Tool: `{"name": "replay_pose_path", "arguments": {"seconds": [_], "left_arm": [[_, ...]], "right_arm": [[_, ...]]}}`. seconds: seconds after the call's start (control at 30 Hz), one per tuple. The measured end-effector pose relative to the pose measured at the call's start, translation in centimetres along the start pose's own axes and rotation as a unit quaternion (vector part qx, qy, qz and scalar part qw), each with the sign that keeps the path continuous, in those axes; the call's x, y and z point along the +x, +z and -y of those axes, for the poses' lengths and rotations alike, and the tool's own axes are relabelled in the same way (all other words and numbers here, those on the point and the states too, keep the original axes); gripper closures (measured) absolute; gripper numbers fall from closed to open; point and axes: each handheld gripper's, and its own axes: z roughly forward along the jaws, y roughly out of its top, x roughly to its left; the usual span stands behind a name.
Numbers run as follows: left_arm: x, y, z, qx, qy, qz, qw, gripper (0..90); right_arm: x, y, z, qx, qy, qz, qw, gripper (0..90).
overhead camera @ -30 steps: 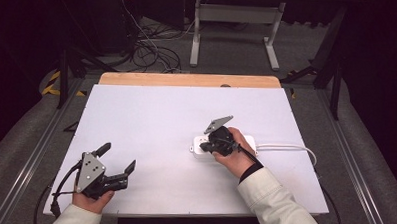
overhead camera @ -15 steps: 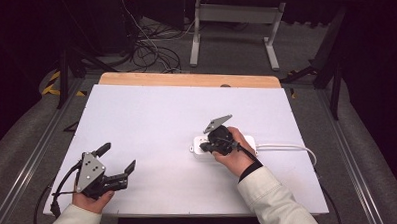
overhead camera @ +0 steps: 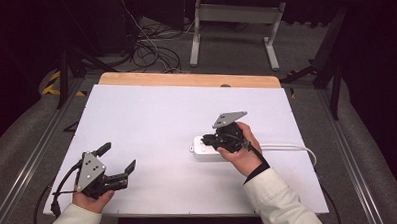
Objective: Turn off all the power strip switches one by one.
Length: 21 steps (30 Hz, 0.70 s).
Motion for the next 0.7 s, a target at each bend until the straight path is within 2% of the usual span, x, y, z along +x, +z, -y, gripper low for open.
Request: {"name": "replay_pose_path", "arguments": {"seconds": [0.07,0.13,0.17,0.27,0.5,0.7], "left_arm": [[0.0,0.0,0.0,0.001,0.000,-0.001,1.0000,10.8],[0.0,0.0,0.0,0.002,-0.001,0.000,1.0000,10.8],[0.0,0.0,0.0,0.002,0.000,-0.001,1.0000,10.8],[0.0,0.0,0.0,0.003,0.001,-0.001,1.0000,10.8],[0.0,-0.1,0.0,0.001,0.002,-0.002,1.0000,10.7],[0.0,-0.2,-0.1,0.000,0.001,-0.003,1.0000,10.6]], "right_arm": [[0.0,-0.2,0.0,0.001,0.001,0.002,1.0000,77.8],[-0.1,-0.4,0.0,-0.010,0.001,0.004,0.9999,69.8],[-0.1,-0.5,0.0,-0.018,0.005,-0.001,0.9998,65.9],[-0.1,-1.4,0.0,-0.051,0.001,0.008,0.9987,56.0],[-0.2,-4.4,0.5,-0.097,0.008,-0.004,0.9953,47.9],[0.1,-6.9,1.7,-0.132,-0.003,0.010,0.9912,41.0]]}}
